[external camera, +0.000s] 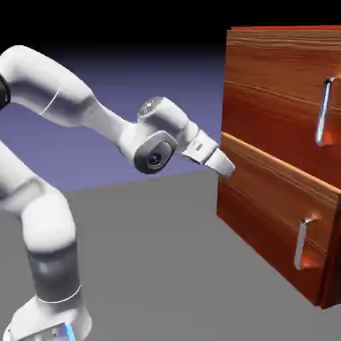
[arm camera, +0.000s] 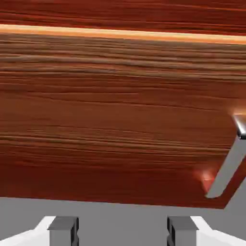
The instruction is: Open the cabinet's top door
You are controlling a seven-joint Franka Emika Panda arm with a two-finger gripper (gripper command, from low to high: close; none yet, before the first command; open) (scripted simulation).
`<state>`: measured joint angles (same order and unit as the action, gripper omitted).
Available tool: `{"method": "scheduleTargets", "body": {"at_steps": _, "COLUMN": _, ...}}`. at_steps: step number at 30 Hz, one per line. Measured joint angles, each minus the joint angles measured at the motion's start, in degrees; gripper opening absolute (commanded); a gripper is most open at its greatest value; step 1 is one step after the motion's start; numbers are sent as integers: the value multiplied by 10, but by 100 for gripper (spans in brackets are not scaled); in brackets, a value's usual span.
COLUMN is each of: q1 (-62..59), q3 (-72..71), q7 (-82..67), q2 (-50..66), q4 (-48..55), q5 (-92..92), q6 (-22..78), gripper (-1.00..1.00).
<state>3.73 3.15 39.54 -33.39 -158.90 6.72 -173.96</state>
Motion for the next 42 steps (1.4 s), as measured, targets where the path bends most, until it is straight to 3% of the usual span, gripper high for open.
{"method": "scheduleTargets", "body": {"at_steps": 42, "q1": 473, "q3": 491, "q7": -454, "q2": -114, "q4": 327, "q5": 1047, "q6": 8, "gripper": 0}}
